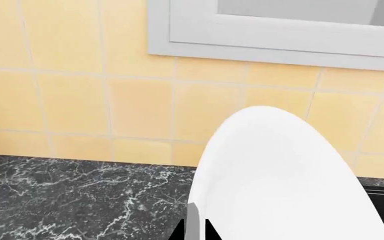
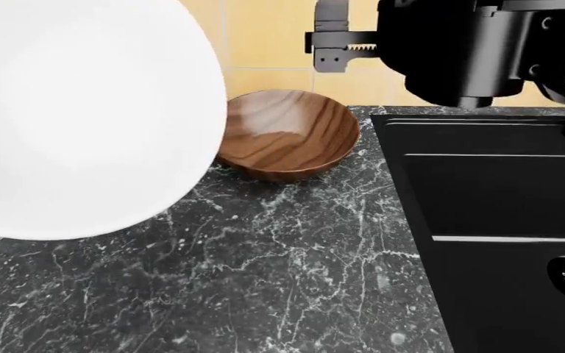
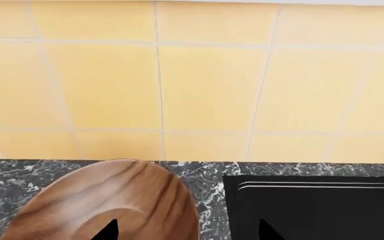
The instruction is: Stack the bowls in the sink.
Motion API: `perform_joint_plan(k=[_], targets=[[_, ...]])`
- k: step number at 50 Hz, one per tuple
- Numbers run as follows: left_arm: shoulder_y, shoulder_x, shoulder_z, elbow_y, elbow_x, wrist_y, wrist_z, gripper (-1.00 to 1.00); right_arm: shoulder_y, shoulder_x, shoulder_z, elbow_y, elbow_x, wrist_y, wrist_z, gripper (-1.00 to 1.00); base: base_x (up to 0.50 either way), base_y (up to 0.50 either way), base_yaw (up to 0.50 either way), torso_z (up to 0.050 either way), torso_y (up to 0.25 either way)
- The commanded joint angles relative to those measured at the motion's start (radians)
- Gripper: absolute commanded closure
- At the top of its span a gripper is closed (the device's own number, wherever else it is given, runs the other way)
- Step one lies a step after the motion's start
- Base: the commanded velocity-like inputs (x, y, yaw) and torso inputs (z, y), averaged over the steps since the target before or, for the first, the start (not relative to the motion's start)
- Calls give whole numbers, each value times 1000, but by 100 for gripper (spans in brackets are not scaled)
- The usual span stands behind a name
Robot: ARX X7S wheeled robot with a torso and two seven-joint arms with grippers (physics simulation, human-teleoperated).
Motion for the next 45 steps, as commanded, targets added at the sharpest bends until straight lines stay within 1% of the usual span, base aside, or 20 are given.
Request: perform_joint_plan(k=[1, 12, 24, 45], targets=[[-5, 3, -8, -2, 8, 0, 2, 100, -25, -61, -42, 168, 0, -11, -19, -100, 0, 0, 0, 0, 0], [4, -9, -12, 7, 5, -2, 5, 100, -61, -90, -58, 243, -14, -42, -32, -100, 0, 0, 0, 0, 0], [14, -12, -17, 10, 10, 2, 12, 100, -126, -85, -68, 266, -45, -87, -58, -100, 0, 0, 0, 0, 0], [55, -25, -19, 32, 34, 23, 35, 100, -229, -102, -79, 314, -89, -156, -160, -100, 0, 0, 0, 0, 0]])
